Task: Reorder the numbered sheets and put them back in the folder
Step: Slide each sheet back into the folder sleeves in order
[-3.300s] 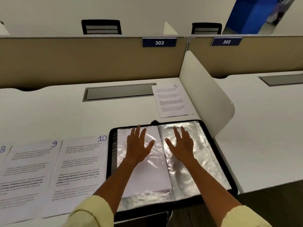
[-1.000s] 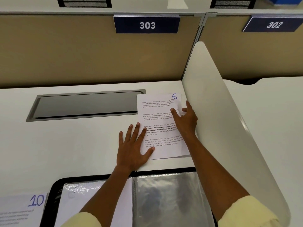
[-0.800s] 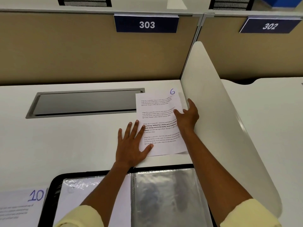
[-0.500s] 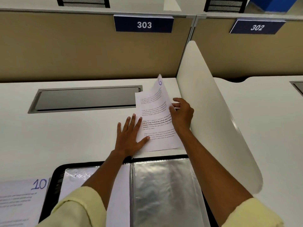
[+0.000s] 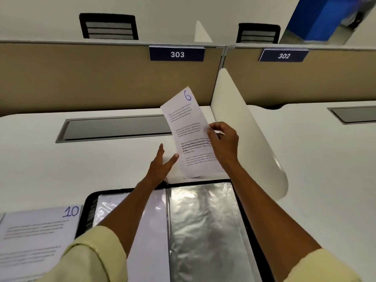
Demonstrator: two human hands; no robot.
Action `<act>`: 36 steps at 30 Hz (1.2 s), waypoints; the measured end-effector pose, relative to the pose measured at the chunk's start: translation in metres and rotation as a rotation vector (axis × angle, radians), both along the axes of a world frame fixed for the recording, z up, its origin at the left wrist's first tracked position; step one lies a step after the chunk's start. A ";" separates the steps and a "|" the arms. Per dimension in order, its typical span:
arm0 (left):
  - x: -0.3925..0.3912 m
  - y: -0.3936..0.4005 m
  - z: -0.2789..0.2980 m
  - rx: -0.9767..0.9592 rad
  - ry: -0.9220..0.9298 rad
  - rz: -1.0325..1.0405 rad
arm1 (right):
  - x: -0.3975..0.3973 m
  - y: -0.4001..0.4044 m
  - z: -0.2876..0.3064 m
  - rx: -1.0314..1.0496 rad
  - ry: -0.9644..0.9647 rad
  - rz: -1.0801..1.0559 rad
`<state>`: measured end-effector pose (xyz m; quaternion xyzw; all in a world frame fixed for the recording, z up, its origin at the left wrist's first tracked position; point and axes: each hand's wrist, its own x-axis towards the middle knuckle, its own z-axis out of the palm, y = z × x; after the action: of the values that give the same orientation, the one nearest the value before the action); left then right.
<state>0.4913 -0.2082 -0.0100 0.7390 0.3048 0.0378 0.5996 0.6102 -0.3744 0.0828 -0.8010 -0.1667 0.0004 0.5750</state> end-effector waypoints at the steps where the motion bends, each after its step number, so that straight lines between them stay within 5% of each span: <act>1: -0.005 -0.003 0.005 -0.025 -0.015 0.015 | -0.007 -0.002 0.005 0.017 0.000 0.004; 20: -0.164 -0.067 0.096 -0.283 -0.381 0.012 | -0.199 -0.083 0.083 0.215 0.051 0.111; 36: -0.255 -0.141 0.066 -0.435 -0.240 0.113 | -0.250 -0.200 0.027 0.105 0.243 0.001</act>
<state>0.2362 -0.3491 0.0556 0.5645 0.2731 0.0921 0.7735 0.3600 -0.5747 0.1100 -0.7638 -0.0961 0.0889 0.6320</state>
